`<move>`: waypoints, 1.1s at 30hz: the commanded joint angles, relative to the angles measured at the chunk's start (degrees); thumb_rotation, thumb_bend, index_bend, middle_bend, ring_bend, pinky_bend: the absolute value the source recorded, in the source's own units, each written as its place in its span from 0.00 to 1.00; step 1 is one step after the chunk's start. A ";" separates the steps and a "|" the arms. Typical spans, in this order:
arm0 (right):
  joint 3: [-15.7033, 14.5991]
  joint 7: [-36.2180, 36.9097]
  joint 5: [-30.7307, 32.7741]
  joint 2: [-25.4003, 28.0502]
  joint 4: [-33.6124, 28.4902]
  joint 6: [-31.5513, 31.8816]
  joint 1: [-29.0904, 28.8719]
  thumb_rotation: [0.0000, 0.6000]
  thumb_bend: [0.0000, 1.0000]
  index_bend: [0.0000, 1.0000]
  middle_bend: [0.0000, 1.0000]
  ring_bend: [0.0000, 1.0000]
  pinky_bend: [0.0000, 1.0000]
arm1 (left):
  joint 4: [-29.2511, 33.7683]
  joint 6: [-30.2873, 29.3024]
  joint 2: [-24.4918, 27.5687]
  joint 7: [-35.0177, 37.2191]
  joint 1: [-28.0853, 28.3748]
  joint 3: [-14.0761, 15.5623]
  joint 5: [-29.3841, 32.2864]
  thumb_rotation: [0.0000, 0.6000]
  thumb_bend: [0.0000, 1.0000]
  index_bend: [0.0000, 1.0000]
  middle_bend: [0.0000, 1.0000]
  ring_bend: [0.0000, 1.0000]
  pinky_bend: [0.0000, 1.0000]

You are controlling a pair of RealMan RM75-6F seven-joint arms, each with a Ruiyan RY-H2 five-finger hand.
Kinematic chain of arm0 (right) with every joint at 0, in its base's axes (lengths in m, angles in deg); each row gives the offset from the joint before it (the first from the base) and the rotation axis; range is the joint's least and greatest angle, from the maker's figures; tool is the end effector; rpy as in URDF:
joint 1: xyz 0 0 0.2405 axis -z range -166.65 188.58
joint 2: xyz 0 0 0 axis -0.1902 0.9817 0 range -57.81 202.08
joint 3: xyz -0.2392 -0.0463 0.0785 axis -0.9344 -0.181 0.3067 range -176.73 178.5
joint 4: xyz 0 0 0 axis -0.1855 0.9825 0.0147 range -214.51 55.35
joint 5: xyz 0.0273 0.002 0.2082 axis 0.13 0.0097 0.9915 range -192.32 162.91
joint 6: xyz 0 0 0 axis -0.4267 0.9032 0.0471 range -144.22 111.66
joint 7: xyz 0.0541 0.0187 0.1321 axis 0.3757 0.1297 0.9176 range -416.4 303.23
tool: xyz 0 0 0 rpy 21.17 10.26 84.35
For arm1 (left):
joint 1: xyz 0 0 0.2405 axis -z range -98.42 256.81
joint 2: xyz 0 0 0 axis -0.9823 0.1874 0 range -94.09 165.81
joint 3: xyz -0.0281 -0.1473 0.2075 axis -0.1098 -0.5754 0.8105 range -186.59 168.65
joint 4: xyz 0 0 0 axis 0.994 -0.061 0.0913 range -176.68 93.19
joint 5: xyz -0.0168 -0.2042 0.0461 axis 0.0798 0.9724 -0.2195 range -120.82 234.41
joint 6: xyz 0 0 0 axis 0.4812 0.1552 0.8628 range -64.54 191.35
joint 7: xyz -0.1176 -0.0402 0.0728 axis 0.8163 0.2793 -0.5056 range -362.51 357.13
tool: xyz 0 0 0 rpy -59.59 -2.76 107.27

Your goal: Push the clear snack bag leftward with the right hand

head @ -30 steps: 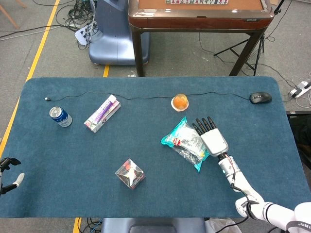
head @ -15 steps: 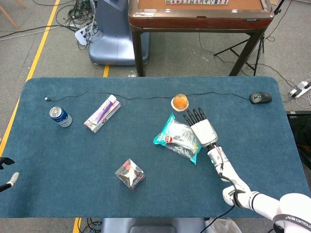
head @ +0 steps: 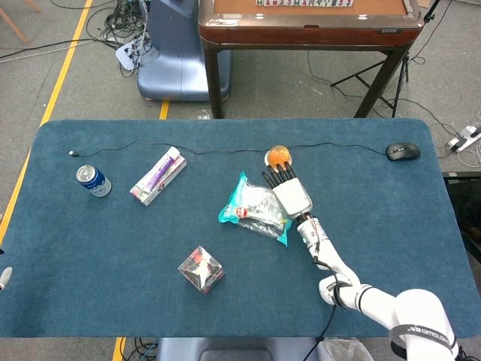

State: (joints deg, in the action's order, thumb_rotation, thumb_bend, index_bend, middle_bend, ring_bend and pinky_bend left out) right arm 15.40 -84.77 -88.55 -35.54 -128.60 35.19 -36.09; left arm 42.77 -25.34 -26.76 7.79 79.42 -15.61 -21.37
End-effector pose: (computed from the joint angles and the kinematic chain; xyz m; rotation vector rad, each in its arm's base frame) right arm -0.1591 -0.4003 -0.0680 1.8723 -0.4816 0.6998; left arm -0.3590 0.1656 0.2110 -1.1255 -0.8906 -0.8948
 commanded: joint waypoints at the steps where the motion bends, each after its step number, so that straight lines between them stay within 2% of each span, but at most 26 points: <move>1: 0.15 1.32 -0.33 -1.38 1.47 -0.14 -1.23 1.00 0.00 0.00 0.00 0.00 0.00 | -0.09 -0.67 0.08 -0.20 -0.40 -0.51 0.67 1.00 0.25 0.45 0.44 0.47 0.62; 6: 0.36 3.97 -1.23 -3.25 3.92 0.92 -2.79 1.00 0.00 0.00 0.00 0.00 0.00 | 0.22 -1.88 0.36 -0.66 -1.02 -1.09 1.12 1.00 0.25 0.46 0.38 0.46 0.62; 24: 1.10 6.19 -1.03 -6.38 9.43 1.18 -6.42 1.00 0.00 0.00 0.00 0.00 0.00 | 1.89 -1.04 1.48 -2.42 -1.33 -0.83 1.01 1.00 0.25 0.46 0.38 0.46 0.62; 28: 0.20 5.28 -1.54 -4.09 6.20 3.12 -4.84 1.00 0.00 0.00 0.00 0.00 0.00 | 2.32 -1.04 1.68 -2.71 -1.38 -0.66 0.67 1.00 0.25 0.46 0.39 0.46 0.62; 33: -0.76 -1.00 -0.22 2.71 -5.47 7.00 -0.11 1.00 0.00 0.00 0.00 0.00 0.00 | 3.15 -1.22 1.74 -3.38 -1.28 -0.41 -0.20 1.00 0.25 0.49 0.39 0.46 0.62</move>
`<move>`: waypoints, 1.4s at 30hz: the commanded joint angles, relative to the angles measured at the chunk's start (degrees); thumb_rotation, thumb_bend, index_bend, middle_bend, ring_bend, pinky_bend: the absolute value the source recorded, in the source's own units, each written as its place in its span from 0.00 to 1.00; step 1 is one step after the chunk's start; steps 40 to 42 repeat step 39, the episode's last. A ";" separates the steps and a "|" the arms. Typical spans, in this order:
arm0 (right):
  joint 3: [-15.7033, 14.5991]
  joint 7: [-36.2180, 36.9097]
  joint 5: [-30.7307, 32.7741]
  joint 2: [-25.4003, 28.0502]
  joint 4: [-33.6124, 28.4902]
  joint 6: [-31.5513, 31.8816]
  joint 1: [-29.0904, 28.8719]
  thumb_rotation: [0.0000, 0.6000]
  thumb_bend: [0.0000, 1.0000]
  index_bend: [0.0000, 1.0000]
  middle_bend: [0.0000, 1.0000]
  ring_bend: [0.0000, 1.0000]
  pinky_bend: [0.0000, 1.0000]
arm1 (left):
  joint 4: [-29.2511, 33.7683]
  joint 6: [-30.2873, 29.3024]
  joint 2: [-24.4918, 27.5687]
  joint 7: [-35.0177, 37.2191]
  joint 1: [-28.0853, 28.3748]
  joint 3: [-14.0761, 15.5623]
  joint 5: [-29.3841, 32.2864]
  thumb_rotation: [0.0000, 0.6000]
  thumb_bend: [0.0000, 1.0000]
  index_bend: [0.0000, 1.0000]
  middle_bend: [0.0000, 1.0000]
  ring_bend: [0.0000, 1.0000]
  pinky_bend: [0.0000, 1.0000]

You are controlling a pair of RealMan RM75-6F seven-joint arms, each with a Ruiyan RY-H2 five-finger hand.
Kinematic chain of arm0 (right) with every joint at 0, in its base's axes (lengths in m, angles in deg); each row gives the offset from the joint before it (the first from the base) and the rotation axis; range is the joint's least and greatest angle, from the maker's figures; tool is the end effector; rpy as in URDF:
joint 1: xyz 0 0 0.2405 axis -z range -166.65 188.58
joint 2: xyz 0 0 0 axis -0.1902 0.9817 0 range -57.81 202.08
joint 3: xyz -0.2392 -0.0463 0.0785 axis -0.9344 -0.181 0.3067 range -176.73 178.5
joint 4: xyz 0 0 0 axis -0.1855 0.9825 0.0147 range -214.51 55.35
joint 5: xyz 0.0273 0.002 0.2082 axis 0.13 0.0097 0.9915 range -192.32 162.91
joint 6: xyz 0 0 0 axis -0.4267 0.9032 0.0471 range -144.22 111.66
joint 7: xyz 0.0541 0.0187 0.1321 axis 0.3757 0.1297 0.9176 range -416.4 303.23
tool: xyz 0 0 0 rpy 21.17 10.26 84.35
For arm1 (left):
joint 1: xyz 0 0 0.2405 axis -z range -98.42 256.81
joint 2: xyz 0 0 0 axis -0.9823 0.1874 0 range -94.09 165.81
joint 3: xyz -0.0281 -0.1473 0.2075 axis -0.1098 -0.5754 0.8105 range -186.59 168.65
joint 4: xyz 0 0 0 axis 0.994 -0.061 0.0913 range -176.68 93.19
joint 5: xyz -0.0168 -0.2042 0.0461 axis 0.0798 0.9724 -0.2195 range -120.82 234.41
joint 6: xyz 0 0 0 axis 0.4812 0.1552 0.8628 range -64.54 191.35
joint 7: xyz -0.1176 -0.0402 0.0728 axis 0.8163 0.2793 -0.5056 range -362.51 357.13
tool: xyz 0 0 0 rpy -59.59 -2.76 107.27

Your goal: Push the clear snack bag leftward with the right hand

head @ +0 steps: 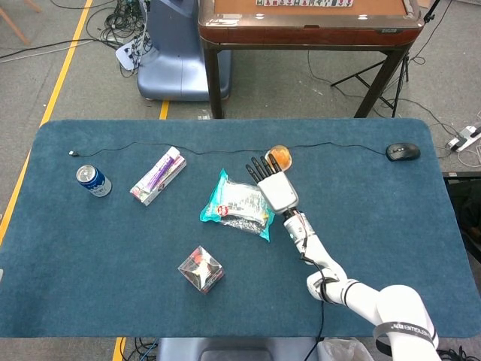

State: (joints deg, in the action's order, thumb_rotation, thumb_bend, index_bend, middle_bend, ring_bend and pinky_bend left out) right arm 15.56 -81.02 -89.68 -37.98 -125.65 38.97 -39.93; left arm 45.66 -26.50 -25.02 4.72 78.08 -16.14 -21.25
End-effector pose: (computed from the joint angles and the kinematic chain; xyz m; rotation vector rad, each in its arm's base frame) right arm -0.1284 -0.4091 -0.0694 1.8395 -0.4413 0.8207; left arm -0.3533 0.1590 0.2188 -1.1157 -0.8599 -0.8643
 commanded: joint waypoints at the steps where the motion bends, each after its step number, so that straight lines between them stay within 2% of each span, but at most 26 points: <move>1: -1.29 -6.79 1.29 7.43 -12.31 4.67 5.29 1.00 0.00 0.00 0.00 0.00 0.00 | 0.56 -0.07 0.03 -0.70 0.14 0.28 -0.70 1.00 0.25 0.50 0.39 0.46 0.62; 6: -2.83 -12.37 2.44 17.41 -28.28 11.65 12.11 1.00 0.00 0.00 0.00 0.00 0.00 | 2.94 0.56 0.78 -3.13 0.40 1.27 -1.93 1.00 0.25 0.56 0.40 0.46 0.62; 11: -6.96 -16.24 0.62 29.06 -43.35 20.44 20.35 1.00 0.00 0.00 0.00 0.00 0.00 | 4.62 0.72 0.46 -5.71 1.09 1.78 -3.48 1.00 0.25 0.57 0.41 0.46 0.62; 16: -10.65 -15.49 -1.49 37.40 -52.78 27.57 27.49 1.00 0.00 0.00 0.00 0.00 0.00 | 5.40 0.48 -0.46 -7.99 1.60 2.63 -5.74 1.00 0.25 0.53 0.41 0.46 0.62; 21: -13.98 -11.01 -3.34 42.57 -56.41 33.59 34.37 1.00 0.00 0.02 0.00 0.00 0.00 | 7.02 0.73 -0.68 -10.44 1.96 3.53 -7.29 1.00 0.25 0.53 0.41 0.46 0.62; 26: -15.79 -8.18 -2.70 45.34 -58.43 37.20 39.61 1.00 0.00 0.05 0.03 0.00 0.00 | 7.49 0.44 -0.95 -11.39 2.09 3.83 -8.14 1.00 0.25 0.50 0.41 0.45 0.62; 33: -16.24 -0.50 -2.67 46.12 -56.32 39.00 44.20 1.00 0.00 0.07 0.05 0.00 0.00 | 7.62 0.35 -0.99 -11.91 2.02 3.97 -7.94 1.00 0.25 0.47 0.41 0.45 0.62; 42: -15.06 2.82 -3.62 47.73 -55.72 39.17 45.34 1.00 0.00 0.09 0.06 0.00 0.00 | 8.04 0.65 -0.54 -11.90 1.98 3.90 -7.10 1.00 0.25 0.47 0.41 0.45 0.62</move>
